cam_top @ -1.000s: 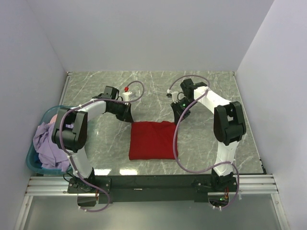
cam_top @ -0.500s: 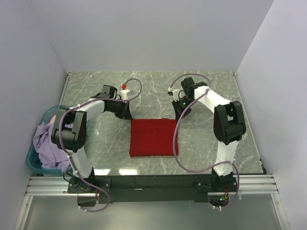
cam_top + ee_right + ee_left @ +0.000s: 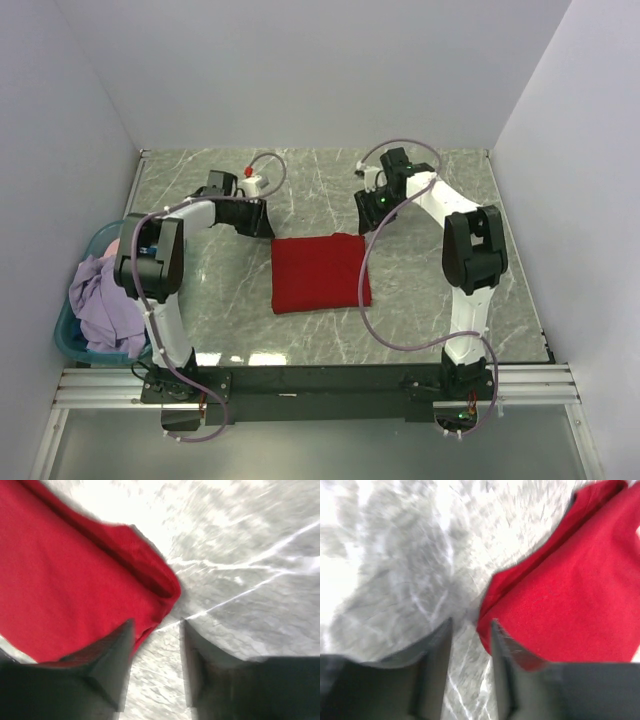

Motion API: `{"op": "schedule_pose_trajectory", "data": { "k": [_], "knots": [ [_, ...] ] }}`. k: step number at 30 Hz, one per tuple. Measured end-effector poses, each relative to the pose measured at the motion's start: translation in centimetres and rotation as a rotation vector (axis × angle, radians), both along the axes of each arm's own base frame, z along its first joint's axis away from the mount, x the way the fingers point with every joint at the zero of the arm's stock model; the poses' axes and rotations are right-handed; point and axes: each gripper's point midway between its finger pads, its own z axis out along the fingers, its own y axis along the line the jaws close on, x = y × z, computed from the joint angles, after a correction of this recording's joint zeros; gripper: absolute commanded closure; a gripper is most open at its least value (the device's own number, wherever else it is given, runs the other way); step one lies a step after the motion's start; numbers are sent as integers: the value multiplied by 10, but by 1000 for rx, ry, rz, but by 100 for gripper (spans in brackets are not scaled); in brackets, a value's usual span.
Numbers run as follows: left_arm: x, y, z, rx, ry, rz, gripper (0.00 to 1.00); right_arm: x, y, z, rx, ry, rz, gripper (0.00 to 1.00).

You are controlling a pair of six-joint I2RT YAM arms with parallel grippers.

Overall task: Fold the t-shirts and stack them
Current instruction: Fold the tshirt

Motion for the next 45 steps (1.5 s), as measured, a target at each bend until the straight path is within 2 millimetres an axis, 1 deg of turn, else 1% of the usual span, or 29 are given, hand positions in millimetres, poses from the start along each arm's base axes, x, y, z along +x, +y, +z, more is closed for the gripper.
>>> {"op": "schedule_pose_trajectory", "data": {
  "k": [1,3,6,7,8,10,12,14,15,17,19,20,22,25,26,27,28,30,33,35,36,38,40,41,43,44,45],
  "knots": [
    [2,2,4,-12,1,16,49,5,-1,5,12,-10,-19,42],
    [7,8,16,-45,-19,53,40,11,-4,17,49,-32,-50,41],
    [-3,13,49,-131,-46,106,41,10,-1,40,132,-53,-81,40],
    [-8,10,64,-171,-67,110,41,5,3,50,176,-55,-88,40],
    [-12,5,75,-204,-80,111,40,0,9,60,225,-52,-92,40],
    [-23,-13,103,-294,-111,96,30,-10,23,77,319,-40,-97,40],
    [-33,-33,117,-366,-113,69,23,-19,43,89,416,-9,-87,42],
    [-44,-52,118,-422,-77,47,23,-25,65,91,492,39,-72,44],
    [-52,-61,114,-445,-41,34,23,-28,76,88,521,69,-65,46],
    [-59,-75,103,-482,32,20,22,-32,91,76,554,129,-64,48],
    [-58,-84,88,-509,102,23,21,-33,106,59,573,193,-66,48],
    [-56,-87,75,-516,146,37,21,-33,112,49,577,221,-73,49],
    [-53,-88,51,-515,216,66,21,-30,115,27,574,274,-99,50],
    [-44,-87,14,-495,304,105,21,-22,109,-5,557,328,-157,50],
    [-42,-87,8,-501,332,107,21,-18,105,-16,549,342,-183,50],
    [-37,-86,9,-519,350,100,22,-14,98,-26,544,359,-212,50],
    [-29,-85,10,-527,344,104,22,-11,93,-29,557,381,-230,51],
    [-14,-81,11,-537,325,117,22,-2,85,-28,577,388,-256,51],
    [3,-68,13,-545,300,145,21,22,69,-21,580,330,-299,48],
    [8,-58,16,-544,278,157,21,36,59,-15,580,290,-322,45],
    [9,-55,17,-542,275,161,21,39,55,-12,582,278,-328,43],
    [5,-47,28,-537,253,167,21,42,47,1,587,250,-344,40],
    [-8,-45,47,-542,228,152,22,32,44,20,596,223,-344,40],
    [-17,-46,59,-547,210,133,22,23,46,32,603,212,-335,40],
    [-40,-54,87,-557,157,74,23,2,54,56,625,195,-299,40],
    [-52,-59,98,-564,136,43,24,-10,62,68,641,180,-267,40],
    [-63,-63,105,-570,127,20,25,-22,69,77,652,173,-238,40]
  ]
}}
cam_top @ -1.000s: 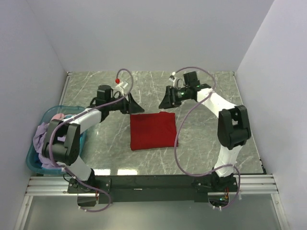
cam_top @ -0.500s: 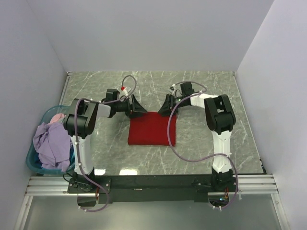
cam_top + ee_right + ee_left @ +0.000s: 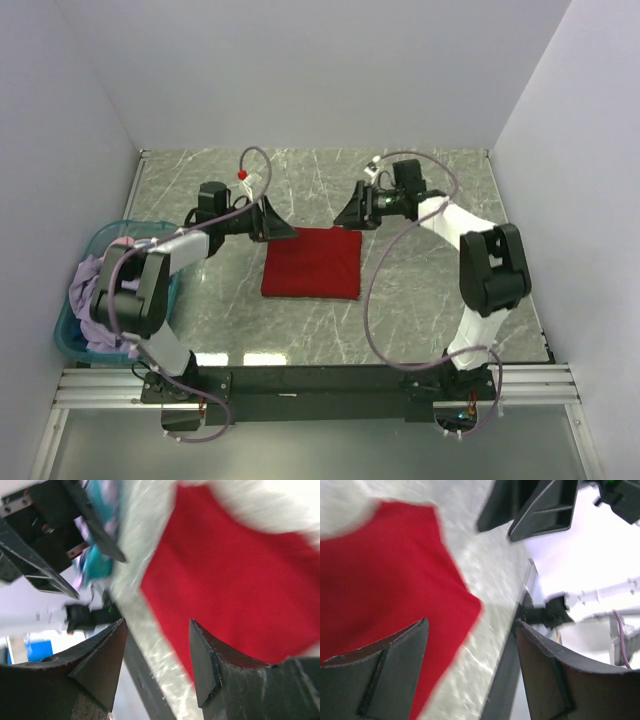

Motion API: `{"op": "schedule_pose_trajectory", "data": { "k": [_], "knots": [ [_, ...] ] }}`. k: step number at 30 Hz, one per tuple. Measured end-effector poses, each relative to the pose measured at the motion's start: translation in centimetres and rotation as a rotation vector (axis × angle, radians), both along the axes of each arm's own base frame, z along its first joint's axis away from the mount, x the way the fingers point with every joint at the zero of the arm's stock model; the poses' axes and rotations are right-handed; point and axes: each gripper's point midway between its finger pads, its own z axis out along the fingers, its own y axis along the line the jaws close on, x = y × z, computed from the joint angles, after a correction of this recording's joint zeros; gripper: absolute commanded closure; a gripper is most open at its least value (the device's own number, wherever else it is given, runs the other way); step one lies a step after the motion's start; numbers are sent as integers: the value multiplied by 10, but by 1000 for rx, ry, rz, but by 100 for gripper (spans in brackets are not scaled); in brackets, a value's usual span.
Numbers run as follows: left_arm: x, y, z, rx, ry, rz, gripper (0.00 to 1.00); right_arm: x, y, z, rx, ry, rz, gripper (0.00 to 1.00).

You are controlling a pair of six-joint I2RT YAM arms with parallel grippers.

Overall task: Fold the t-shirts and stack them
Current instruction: Fold the tshirt

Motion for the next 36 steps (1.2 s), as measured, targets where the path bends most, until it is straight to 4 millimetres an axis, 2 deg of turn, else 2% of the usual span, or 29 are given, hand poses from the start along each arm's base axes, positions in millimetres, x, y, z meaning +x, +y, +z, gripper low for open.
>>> {"op": "schedule_pose_trajectory", "data": {
  "k": [1,3,6,8,10,11,12,15,20,21,23,26,28,30,32,33,34,36],
  "knots": [
    [-12,-4,4,-9,-10,-20,25,-14,10,5,12,-12,32,40],
    [-33,-10,-1,-21,7,-53,26,-42,30,5,26,-12,102,40],
    [-54,-9,-39,-8,142,-59,26,-75,55,-22,11,63,197,42],
    [-59,-6,-65,13,229,-51,27,-81,60,-48,-8,123,219,44],
    [-59,-2,-90,35,308,-33,27,-80,55,-83,-42,207,210,45],
    [-59,-1,-97,32,335,-34,27,-78,49,-101,-60,253,194,46],
    [-57,0,-98,21,349,-40,27,-77,44,-106,-34,308,192,46],
    [-40,5,-98,0,351,-36,27,-57,30,-104,-5,335,162,46],
    [-5,25,-92,11,289,34,31,-3,-9,-96,-63,236,43,46],
    [-2,28,-88,16,273,46,33,4,-16,-93,-70,219,24,47],
    [-3,30,-77,17,248,51,38,5,-22,-80,-75,192,9,50],
    [-20,20,-45,9,168,18,56,-16,-9,-49,-51,144,48,63],
    [-38,6,-22,-2,101,-29,61,-38,8,-30,-23,114,98,70],
    [-55,-7,-9,-19,62,-74,65,-66,30,-18,10,106,164,70],
    [-72,-20,-8,-32,59,-119,67,-92,49,-19,31,116,230,71],
    [-78,-23,-14,-33,83,-132,67,-103,54,-25,31,137,251,71],
    [-82,-25,-23,-29,114,-138,68,-115,61,-32,26,163,283,72],
    [-87,-25,-46,-12,192,-135,68,-127,68,-50,13,217,312,72]
  ]
}}
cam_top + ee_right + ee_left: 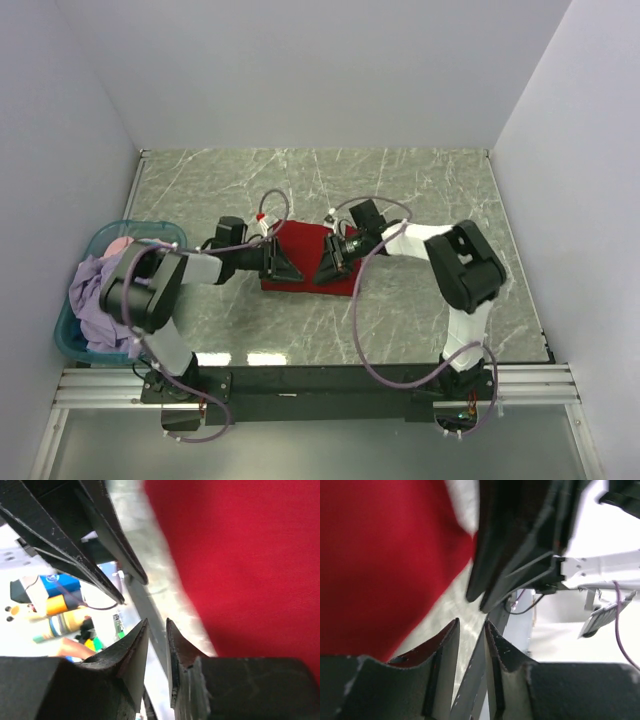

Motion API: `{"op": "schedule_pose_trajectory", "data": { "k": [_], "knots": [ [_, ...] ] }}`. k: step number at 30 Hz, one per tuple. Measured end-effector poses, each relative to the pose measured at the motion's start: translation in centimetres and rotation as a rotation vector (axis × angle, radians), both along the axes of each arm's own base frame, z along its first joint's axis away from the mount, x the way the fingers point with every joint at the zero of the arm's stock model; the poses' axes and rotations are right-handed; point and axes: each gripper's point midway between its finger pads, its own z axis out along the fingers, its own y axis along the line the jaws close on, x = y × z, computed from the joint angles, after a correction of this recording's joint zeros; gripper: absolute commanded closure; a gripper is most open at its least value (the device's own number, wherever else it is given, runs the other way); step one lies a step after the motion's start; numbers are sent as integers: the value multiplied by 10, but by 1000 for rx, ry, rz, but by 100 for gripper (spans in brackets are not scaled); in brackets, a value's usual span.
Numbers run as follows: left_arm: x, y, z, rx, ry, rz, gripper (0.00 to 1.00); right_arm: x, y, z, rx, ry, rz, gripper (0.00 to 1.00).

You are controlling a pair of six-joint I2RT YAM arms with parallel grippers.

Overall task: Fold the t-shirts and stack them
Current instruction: Fold the tshirt

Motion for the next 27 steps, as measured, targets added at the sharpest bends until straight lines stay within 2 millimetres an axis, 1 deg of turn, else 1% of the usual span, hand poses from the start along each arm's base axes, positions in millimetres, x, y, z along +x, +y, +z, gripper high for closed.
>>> {"op": "schedule_pose_trajectory", "data": {
  "k": [2,5,6,7,10,13,17,19,22,24,27],
  "knots": [
    [-2,2,-28,35,92,12,68,-1,-1,-25,-32,53,2,74],
    [-1,11,-65,82,212,41,67,-1,-13,-68,-88,161,-20,74],
    [-1,14,-71,78,248,44,67,0,-16,-69,-53,166,-5,74],
    [0,16,-72,63,273,40,66,4,-18,-68,-42,161,-11,74],
    [8,21,-70,42,277,46,65,13,-31,-67,-34,165,-38,74],
    [11,26,-69,35,275,56,63,18,-45,-69,-39,157,-55,74],
    [11,32,-65,44,254,66,62,15,-62,-67,-91,140,-64,74],
    [11,36,-61,60,232,79,61,11,-72,-64,-148,101,-59,74],
    [13,41,-45,74,166,91,60,7,-83,-55,-202,38,-39,74],
    [15,42,-27,72,100,87,59,2,-87,-46,-220,6,-17,74],
    [28,40,3,59,-7,80,59,-4,-87,-34,-224,-33,22,73]
  ]
}}
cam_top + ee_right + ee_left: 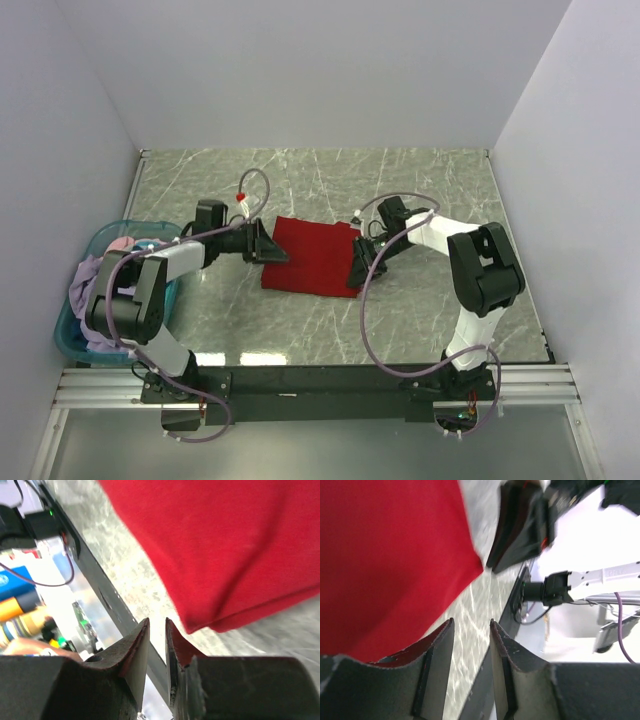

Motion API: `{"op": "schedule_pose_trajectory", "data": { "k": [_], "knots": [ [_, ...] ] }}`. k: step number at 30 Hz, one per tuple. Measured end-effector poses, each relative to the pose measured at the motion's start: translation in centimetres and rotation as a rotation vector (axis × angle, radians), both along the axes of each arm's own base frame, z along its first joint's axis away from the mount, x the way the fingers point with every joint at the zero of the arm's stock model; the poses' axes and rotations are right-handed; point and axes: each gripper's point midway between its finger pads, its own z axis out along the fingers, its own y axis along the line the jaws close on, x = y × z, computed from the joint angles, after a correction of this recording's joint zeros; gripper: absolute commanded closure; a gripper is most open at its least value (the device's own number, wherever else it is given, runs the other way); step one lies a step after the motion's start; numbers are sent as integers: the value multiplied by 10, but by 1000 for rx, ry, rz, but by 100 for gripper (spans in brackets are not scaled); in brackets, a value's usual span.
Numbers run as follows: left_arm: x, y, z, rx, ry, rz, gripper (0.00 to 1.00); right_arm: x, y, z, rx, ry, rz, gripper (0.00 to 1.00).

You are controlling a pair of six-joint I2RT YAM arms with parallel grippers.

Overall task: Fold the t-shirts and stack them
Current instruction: Fold the tshirt

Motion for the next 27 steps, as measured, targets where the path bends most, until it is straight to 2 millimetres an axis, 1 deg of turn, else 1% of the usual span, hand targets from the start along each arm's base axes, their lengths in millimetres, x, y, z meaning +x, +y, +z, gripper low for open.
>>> {"op": "schedule_pose_trajectory", "data": {
  "k": [2,3,5,6,8,11,12,14,16,20,23,24,25,27],
  "knots": [
    [13,-2,16,-9,-64,-3,60,-6,4,3,2,-10,31,73],
    [17,-4,20,-12,-84,-4,60,-10,7,2,1,-8,46,73],
    [22,-5,22,-17,-98,-4,61,-15,11,-2,0,3,69,74],
    [22,-6,19,-17,-90,-5,61,-18,13,-5,-2,13,78,75],
    [21,-8,5,-8,-58,-3,61,-23,14,-16,-11,44,90,75],
    [11,-6,-30,23,41,9,61,-26,7,-38,-44,111,78,75],
    [7,-5,-41,35,74,14,61,-28,6,-41,-37,145,68,75],
    [-1,0,-62,61,146,35,61,-26,2,-41,-24,170,48,75],
    [-4,4,-70,69,194,50,61,-21,-5,-42,-27,168,29,75],
    [-2,8,-67,65,191,61,56,-14,-22,-41,-56,160,16,75],
    [3,9,-56,63,151,64,55,-3,-28,-32,-75,112,34,72],
    [8,8,-49,60,124,66,56,4,-27,-27,-70,89,36,69],
    [14,7,-43,56,100,68,56,14,-25,-20,-60,52,34,69],
    [32,4,-26,41,35,72,56,41,-17,-5,-34,-43,19,68]
  ]
}}
